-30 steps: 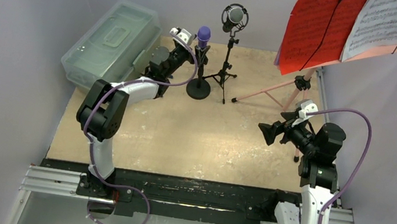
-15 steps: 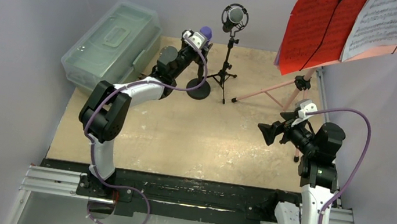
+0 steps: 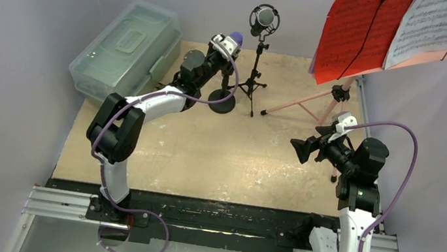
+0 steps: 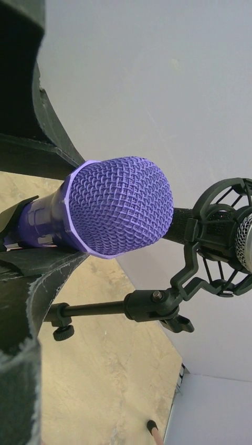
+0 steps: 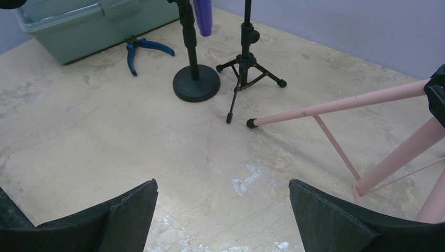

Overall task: Pack up the instrument practice props
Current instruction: Pick up the microphone stand with the microphone from the center of the board.

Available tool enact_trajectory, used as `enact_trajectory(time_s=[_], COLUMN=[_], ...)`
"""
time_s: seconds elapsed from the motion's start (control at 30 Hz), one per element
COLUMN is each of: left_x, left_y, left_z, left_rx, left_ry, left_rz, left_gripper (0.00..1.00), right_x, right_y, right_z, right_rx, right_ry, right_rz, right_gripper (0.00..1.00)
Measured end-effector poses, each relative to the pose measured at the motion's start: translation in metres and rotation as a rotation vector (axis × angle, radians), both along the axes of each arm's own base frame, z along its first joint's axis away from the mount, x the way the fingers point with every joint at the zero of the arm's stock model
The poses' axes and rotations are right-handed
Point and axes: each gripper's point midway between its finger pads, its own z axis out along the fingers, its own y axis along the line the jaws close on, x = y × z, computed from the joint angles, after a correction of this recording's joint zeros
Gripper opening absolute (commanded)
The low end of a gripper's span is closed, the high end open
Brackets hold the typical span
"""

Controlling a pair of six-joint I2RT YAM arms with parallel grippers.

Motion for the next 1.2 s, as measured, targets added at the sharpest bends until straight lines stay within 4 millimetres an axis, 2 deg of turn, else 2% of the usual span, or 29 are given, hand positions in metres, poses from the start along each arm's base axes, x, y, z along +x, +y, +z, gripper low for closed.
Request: enact_trajectory(time_s=[0.2,0.43,0.53,0.7,0.83,1.0,1.2], left_x=[-0.022,-0.082,-0.107,-0.144,-0.166,-0.181,-0.2], left_y=[0.011,0.022,0.022,0.012,0.002,-0.01,-0.025], left_z=[0.008,0.049,0.059,0.059,0.057,0.058,0.057], left_rx=[-0.045,-0.193,-0.242,-0.258,-0.257,-0.297,-0.349], left_ry=[0.073,0.114,0.125,0.151,0.187,0.232,0.252], left_rz=[0.0,-0.106,-0.156,-0.255,-0.332,-0.364,-0.318], left_gripper=[0.0,0.0,0.0,0.0,0.0,0.0,0.0], right_x=[0.0,0.0,-0.001,-0.002,-0.003,-0.005,-0.006], right_y=[0.0,0.0,0.0,0.001,0.001,0.003,0.004], right_z=[0.0,0.0,0.001,0.002,0.001,-0.002,-0.003], right_rx=[0.0,-0.003,-0.004,-0.006,-0.009,-0.013,-0.015], right_ry=[0.0,-0.003,-0.008,-0.012,-0.008,0.001,0.004], right_rz=[0.0,0.0,0.0,0.003,0.005,0.016,0.028], right_gripper=[0.99,0.99,0.99,0.99,0.99,0.99,0.99])
